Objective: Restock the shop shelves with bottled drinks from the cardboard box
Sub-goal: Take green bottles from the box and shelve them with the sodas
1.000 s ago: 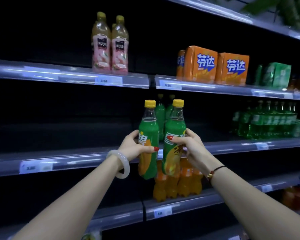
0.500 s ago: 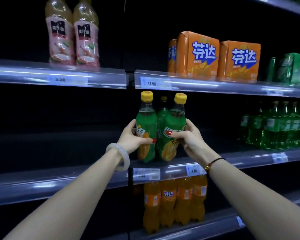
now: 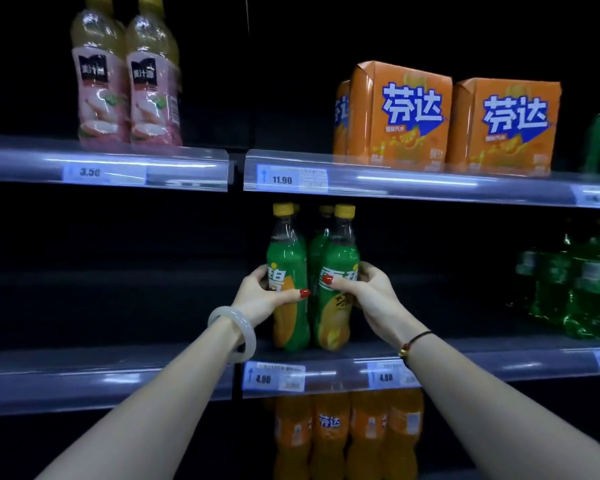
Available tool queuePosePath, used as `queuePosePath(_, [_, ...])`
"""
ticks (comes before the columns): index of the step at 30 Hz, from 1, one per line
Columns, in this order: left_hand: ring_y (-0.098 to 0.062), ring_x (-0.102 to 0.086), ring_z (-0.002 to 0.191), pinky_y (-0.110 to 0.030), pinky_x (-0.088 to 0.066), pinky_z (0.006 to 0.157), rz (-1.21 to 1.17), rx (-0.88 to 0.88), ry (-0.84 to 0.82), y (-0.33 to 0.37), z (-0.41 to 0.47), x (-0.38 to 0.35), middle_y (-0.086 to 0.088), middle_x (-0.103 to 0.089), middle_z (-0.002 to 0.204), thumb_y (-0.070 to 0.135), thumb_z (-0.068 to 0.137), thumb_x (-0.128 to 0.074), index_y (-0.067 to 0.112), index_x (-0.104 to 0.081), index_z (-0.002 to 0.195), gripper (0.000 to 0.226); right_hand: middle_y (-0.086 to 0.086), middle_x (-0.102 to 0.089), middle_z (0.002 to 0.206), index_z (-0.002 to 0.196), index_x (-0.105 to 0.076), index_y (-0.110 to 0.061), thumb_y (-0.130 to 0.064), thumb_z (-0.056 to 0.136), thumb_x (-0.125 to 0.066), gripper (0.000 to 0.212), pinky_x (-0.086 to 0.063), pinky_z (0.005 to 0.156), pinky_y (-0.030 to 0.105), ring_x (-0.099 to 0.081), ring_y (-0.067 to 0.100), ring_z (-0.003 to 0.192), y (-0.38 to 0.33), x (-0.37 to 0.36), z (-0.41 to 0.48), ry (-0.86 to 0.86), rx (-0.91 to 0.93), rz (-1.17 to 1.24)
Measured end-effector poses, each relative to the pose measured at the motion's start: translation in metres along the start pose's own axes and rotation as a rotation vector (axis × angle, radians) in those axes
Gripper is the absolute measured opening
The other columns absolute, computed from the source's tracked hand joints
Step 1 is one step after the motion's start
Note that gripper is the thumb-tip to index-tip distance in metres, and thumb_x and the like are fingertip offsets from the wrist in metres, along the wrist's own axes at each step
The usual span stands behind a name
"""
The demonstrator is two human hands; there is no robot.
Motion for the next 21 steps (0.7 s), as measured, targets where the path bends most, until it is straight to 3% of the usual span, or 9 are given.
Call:
queuePosePath(5, [-0.018, -0.065, 0.101, -0.038, -0.052, 0.092, 0.053, 0.017, 0.002, -0.003, 0.006, -0.01, -0.001, -0.068, 0.108, 0.02, 0.068, -0.082, 0.019, -0.055, 0.121, 0.059, 0.008, -0.07, 0.107, 0.116, -0.057, -0.006, -0.015, 0.072, -0.081, 0.051, -0.055, 0.078, 0.025, -0.068, 0.016, 0.096, 0.006, -0.006, 0.007, -0.023, -0.016, -0.044])
queuePosePath(9, [-0.011, -0.063, 0.096, -0.026, -0.05, 0.077, 0.135, -0.009, 0.013, -0.003, 0.009, -0.012, 0.004, -0.066, 0.105, 0.025, 0.068, -0.082, 0.022, -0.052, 0.119, 0.059, 0.012, -0.07, 0.107, 0.114, -0.061, -0.002, -0.008, 0.077, -0.075, 0.04, -0.056, 0.078, 0.025, -0.068, 0.019, 0.095, 0.015, -0.002, 0.008, -0.011, -0.038, 0.007])
queuePosePath(13, [-0.014, -0.062, 0.098, -0.033, -0.051, 0.088, 0.215, -0.018, 0.054, -0.005, 0.013, -0.009, 0.002, -0.064, 0.104, 0.031, 0.067, -0.083, 0.017, -0.049, 0.116, 0.061, 0.011, -0.071, 0.106, 0.112, -0.064, -0.003, -0.01, 0.076, -0.076, 0.038, -0.056, 0.077, 0.026, -0.069, 0.02, 0.095, 0.023, 0.002, 0.01, -0.013, -0.048, -0.022])
queuePosePath(21, [-0.01, -0.06, 0.088, -0.022, -0.047, 0.072, 0.258, -0.069, 0.095, -0.002, 0.008, -0.009, 0.006, -0.061, 0.094, 0.029, 0.072, -0.079, 0.018, -0.053, 0.11, 0.047, 0.004, -0.072, 0.103, 0.117, -0.062, -0.005, -0.016, 0.079, -0.075, 0.042, -0.054, 0.066, 0.016, -0.07, 0.009, 0.087, 0.026, 0.001, 0.009, -0.021, 0.002, -0.064])
Point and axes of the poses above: each hand's wrist, its own z-axis towards the middle knuckle, its own x-axis out of the back of the hand, y = z × x, the point moved 7 cm from there along z, towards the middle knuckle
